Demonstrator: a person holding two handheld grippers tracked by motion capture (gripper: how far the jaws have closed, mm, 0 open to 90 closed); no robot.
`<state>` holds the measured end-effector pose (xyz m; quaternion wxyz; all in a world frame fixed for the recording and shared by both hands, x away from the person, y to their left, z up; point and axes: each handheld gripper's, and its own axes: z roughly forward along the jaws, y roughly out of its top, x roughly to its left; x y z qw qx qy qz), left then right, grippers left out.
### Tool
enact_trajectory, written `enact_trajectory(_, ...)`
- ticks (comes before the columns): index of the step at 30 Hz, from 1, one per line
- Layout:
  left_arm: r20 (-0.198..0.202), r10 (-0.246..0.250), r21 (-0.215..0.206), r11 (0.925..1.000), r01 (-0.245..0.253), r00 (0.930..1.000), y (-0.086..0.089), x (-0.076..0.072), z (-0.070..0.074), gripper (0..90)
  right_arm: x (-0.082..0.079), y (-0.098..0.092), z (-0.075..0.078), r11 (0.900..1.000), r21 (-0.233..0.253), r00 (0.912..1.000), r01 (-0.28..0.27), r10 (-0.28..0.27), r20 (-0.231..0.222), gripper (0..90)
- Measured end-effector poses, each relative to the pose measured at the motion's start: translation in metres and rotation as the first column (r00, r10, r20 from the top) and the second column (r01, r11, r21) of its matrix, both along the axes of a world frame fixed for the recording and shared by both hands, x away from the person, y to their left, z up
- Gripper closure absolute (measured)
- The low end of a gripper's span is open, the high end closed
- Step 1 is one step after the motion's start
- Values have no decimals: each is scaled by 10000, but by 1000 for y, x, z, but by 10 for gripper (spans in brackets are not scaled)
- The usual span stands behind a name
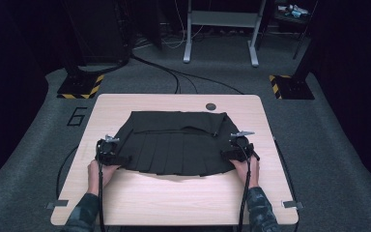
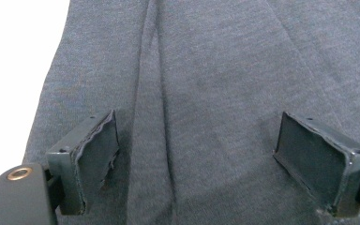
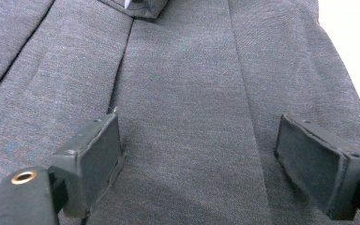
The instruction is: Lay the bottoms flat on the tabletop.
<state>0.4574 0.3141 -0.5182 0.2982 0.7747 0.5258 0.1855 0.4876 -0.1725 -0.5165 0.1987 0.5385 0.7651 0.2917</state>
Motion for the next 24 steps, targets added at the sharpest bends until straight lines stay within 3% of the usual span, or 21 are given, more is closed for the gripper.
enact_trajectory(4, 100, -12, -42, 10000, 12, 9999, 0, -7, -1, 132, -8, 0, -2, 9997, 145, 9996, 206, -209, 173, 141)
enact_trajectory(14, 267, -171, -51, 9998, 172, 9995, 2, -38, -3, 134, -26, -1, -2, 10000, 64, 9999, -39, 38, 115, 142)
enact_trajectory(21, 449, -184, -97, 9998, 189, 9988, 1, -63, -4, 134, -45, -3, -4, 9998, 93, 9994, -168, 165, 320, 142)
enact_trajectory(24, 283, -320, -77, 9995, 322, 9991, 3, -75, -3, 134, -56, -4, -3, 9997, 99, 9994, -217, 214, 281, 142)
